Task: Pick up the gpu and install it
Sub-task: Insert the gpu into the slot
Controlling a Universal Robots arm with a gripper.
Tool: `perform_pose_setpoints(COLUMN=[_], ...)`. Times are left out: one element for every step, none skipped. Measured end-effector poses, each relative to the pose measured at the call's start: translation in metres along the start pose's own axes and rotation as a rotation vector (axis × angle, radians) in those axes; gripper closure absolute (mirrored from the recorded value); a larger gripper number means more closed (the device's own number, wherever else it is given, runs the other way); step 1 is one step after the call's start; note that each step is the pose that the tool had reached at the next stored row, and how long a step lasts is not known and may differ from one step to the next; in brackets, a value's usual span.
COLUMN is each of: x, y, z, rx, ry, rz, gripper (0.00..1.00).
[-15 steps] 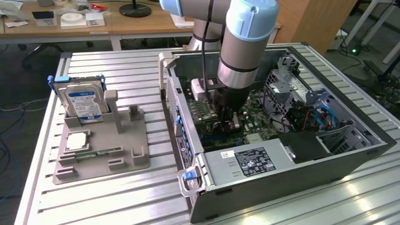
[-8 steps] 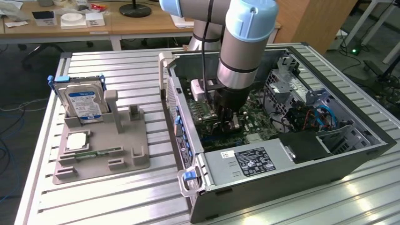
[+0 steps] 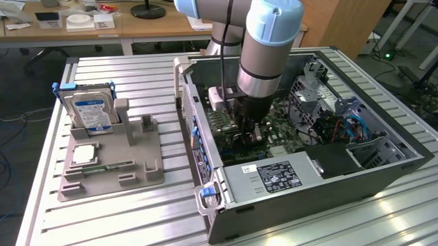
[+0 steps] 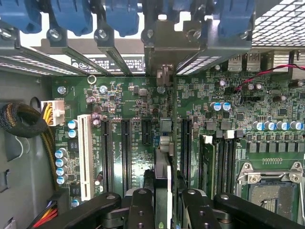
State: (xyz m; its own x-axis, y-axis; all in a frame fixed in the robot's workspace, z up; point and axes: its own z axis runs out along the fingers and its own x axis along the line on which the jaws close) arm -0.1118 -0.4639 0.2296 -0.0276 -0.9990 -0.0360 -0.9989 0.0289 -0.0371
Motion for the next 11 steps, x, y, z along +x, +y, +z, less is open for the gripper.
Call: perform_pose_setpoints(x=[0.0000, -0.0001, -0.0001, -0.0003, -0.0004, -0.0006, -0.0008, -0.0011, -0.0015, -0.0017, -0.0020], y=[0.0002, 0.0003, 0.0003, 0.0004, 0.0005, 0.0005, 0.0006, 0.0009, 0.0012, 0.0013, 0.0014], z=[0.0000, 0.0000, 0.0000, 0.0000, 0.0000, -0.0001, -0.0001, -0.0001, -0.0001, -0.0001, -0.0002], rx=[0.0004, 0.0006, 0.0007, 0.0011, 0.0013, 0.0013, 0.0014, 0.0014, 0.0014, 0.0014, 0.0014], ry=[0.0006, 0.0012, 0.0017, 0.0024, 0.0028, 0.0032, 0.0033, 0.0035, 0.0036, 0.0037, 0.0038], rz=[0.000, 0.000, 0.000, 0.000, 0.000, 0.000, 0.000, 0.000, 0.000, 0.000, 0.000], gripper=[0.73, 0.73, 0.73, 0.73, 0.73, 0.73, 0.73, 0.73, 0.73, 0.73, 0.73])
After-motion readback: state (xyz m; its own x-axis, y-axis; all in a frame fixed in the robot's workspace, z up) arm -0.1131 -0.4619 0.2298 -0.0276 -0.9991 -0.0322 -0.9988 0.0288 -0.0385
